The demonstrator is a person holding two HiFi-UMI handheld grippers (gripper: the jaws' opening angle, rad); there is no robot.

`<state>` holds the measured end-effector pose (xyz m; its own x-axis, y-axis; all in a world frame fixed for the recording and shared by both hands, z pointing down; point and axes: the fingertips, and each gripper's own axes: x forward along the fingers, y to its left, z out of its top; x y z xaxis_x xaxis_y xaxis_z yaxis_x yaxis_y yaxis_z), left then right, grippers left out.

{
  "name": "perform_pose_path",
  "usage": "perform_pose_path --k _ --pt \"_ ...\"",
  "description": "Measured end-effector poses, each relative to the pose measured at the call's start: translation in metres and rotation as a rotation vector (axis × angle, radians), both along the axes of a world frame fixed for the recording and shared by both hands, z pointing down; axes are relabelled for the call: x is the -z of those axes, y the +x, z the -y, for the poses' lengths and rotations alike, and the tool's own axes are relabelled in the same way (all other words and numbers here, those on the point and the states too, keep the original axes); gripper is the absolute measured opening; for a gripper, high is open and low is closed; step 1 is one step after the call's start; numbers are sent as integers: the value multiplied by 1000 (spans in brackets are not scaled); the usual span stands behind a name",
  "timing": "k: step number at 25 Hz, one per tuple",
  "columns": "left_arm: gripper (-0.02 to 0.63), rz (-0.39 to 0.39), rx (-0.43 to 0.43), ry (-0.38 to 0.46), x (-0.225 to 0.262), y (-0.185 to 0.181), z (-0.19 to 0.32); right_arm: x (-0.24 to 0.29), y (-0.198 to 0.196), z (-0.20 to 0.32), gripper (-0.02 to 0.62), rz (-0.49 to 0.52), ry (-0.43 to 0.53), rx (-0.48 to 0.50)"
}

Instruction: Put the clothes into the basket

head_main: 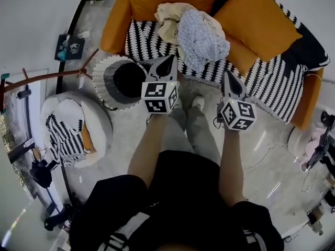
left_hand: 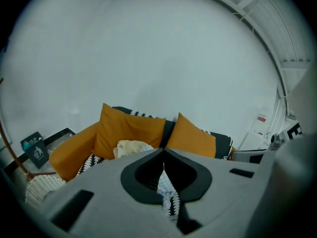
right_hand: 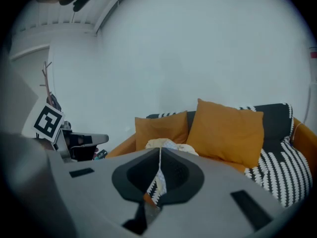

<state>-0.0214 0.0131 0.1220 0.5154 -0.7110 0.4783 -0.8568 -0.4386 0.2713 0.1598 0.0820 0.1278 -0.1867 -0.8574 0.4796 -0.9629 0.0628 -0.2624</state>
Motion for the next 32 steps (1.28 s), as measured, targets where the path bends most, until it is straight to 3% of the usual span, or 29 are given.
perform_pose_path --k 8,15,27,28,29,30,32 --pt "8 -11 -36 -30 -87 28 11 -88 -23 13 14 -8 -88 108" --pt "8 36 -60 -28 -157 40 30 -165 -15 26 14 -1 -127 96" --pt "11 98 -93 -40 -247 47 66 -251 22 51 20 -7 -146 15" --pt "11 97 -100 -43 -252 49 69 -255 24 54 41 -3 -149 13" --pt "30 94 -109 -49 -257 52 71 -259 26 56 104 3 -155 12" --pt "95 90 -119 -57 -261 56 73 -263 28 59 168 10 -164 11" --pt "191 86 -143 -79 -269 63 78 -270 34 63 210 10 -182 6"
